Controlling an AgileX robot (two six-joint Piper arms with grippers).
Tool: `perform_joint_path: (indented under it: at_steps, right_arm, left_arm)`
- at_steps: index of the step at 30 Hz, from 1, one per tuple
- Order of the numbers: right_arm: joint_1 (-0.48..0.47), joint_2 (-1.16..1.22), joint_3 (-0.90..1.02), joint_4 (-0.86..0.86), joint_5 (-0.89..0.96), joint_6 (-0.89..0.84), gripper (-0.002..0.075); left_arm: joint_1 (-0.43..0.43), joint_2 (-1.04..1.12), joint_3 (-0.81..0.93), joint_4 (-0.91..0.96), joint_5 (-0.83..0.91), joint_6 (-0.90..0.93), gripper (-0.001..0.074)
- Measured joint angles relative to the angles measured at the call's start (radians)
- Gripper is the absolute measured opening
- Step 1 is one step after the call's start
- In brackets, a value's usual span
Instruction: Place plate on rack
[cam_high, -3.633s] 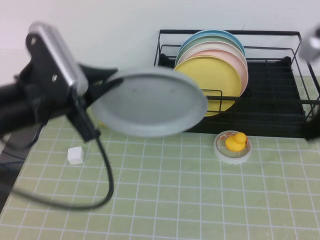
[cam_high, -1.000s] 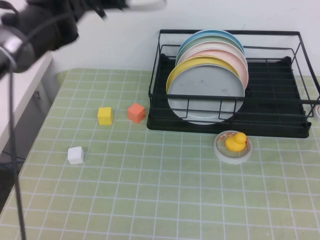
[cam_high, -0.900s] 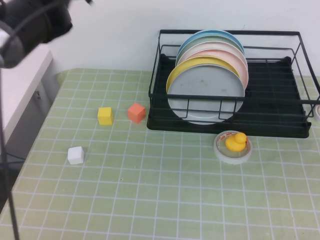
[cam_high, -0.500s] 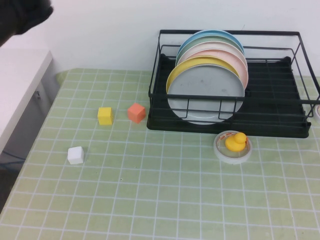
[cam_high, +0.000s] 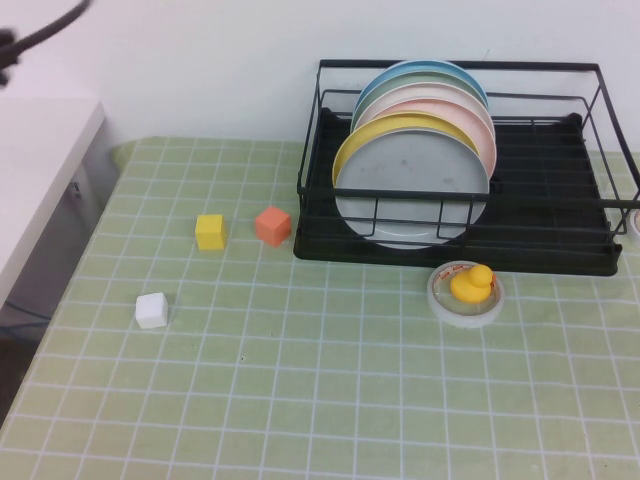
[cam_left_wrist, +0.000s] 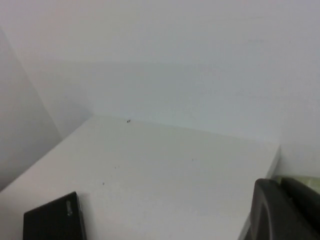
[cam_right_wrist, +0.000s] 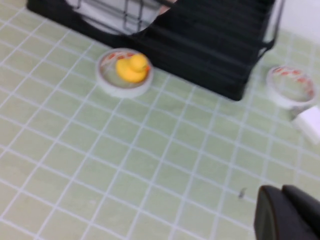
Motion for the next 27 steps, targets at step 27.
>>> perform_joint_path:
  at_steps: [27]
  right_arm:
    - [0.000,-0.012,0.153,0.339,-0.135,-0.337,0.0000]
  left_arm:
    - [0.000,-0.518,0.656,0.955,1.355,-0.856,0.0000]
